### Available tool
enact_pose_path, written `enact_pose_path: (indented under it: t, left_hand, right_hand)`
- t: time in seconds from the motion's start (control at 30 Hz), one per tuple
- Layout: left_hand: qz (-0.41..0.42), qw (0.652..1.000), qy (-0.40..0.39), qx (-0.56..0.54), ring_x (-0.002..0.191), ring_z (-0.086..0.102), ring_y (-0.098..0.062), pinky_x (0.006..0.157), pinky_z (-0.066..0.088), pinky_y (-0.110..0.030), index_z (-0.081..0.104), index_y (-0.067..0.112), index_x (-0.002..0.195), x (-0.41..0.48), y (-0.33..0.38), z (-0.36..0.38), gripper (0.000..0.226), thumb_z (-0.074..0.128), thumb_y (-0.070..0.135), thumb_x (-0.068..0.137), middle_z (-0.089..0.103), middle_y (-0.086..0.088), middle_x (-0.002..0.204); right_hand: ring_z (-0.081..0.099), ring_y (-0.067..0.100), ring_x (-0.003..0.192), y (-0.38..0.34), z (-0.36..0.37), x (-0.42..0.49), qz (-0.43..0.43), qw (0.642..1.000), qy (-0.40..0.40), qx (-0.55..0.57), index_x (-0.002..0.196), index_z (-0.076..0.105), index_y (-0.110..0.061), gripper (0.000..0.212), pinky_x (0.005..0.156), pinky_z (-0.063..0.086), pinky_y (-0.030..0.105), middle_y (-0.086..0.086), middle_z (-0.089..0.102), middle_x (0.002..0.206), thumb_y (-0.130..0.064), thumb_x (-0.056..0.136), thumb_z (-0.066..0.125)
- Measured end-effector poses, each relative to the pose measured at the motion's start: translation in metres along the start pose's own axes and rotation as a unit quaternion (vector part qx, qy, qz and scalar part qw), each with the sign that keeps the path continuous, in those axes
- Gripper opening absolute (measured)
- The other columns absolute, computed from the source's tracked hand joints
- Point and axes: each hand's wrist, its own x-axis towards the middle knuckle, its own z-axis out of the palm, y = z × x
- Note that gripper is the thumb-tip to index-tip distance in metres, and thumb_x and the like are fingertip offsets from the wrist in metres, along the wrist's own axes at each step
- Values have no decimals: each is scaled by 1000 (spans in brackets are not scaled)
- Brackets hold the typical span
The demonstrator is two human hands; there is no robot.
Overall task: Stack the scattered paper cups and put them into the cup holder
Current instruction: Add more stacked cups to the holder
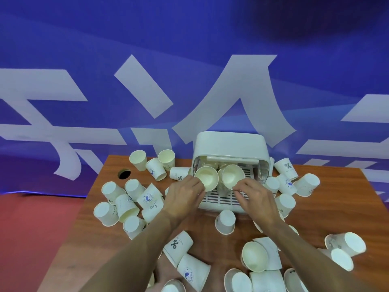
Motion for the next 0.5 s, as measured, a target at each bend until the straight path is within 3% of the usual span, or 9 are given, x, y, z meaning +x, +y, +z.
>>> enact_pose_path:
  t: [0.5]
  left_hand:
    - [-19, 1000, -20, 9, 79, 61, -15, 50, 43, -25, 72, 20, 84, 6, -8, 25, 8, 73, 28, 86, 69, 5, 86]
  right_hand:
    - [64, 13, 82, 0, 21, 3, 26, 999, -22, -32, 90, 75, -20, 7, 57, 54, 32, -8, 68, 90, -17, 84, 77]
